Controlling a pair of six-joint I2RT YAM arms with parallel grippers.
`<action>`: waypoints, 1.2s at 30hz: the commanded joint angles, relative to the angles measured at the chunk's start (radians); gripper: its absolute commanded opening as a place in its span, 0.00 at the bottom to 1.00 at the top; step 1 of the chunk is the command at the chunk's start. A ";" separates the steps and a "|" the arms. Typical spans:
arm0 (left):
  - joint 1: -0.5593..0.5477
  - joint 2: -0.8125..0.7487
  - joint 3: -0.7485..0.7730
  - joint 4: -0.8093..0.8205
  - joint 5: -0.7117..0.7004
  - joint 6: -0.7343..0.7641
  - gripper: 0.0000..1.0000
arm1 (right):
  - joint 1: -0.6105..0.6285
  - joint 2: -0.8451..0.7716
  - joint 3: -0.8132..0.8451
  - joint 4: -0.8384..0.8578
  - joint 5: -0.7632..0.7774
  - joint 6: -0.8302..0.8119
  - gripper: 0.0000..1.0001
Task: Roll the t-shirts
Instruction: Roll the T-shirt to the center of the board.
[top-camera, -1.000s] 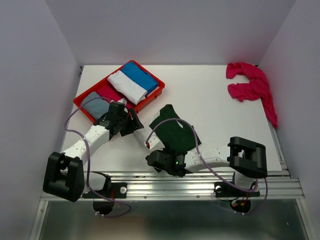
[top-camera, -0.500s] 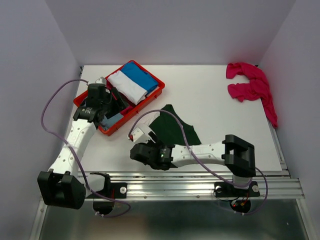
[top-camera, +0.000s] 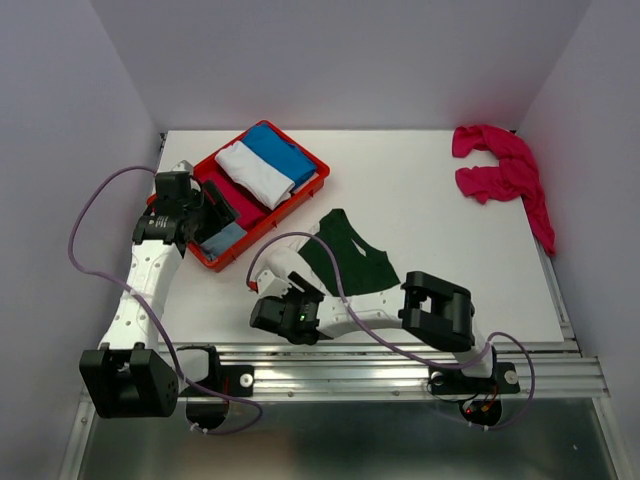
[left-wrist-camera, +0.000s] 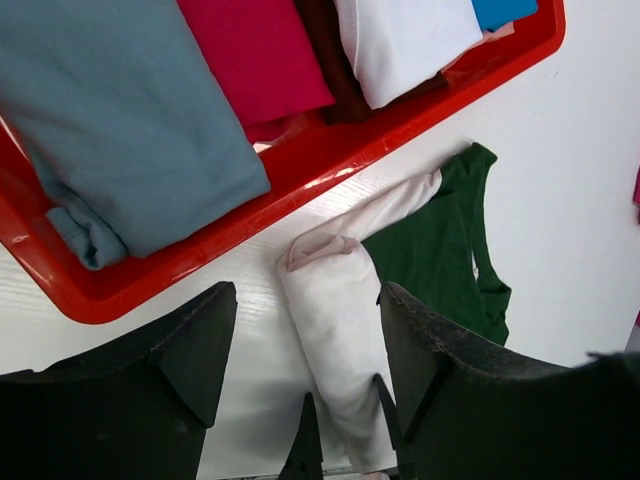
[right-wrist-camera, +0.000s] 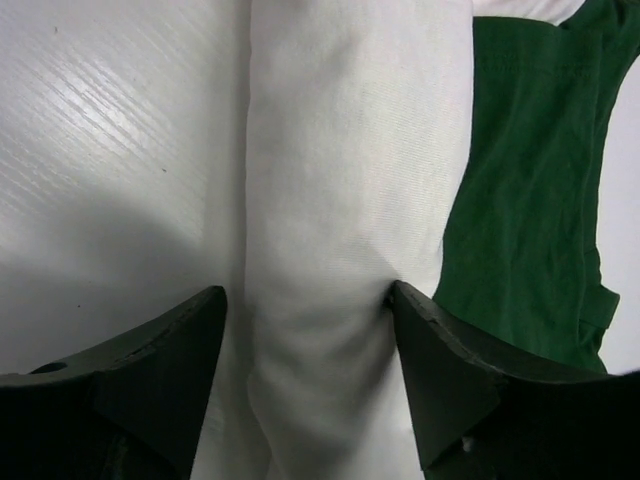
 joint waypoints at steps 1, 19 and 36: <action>0.004 -0.032 -0.023 0.012 0.040 0.023 0.69 | -0.014 0.027 -0.001 -0.005 0.039 0.045 0.71; 0.000 -0.106 -0.199 0.101 0.126 -0.004 0.73 | -0.235 -0.310 -0.369 0.428 -0.610 0.166 0.01; -0.292 0.006 -0.366 0.376 0.074 -0.216 0.99 | -0.418 -0.402 -0.595 0.758 -1.050 0.379 0.01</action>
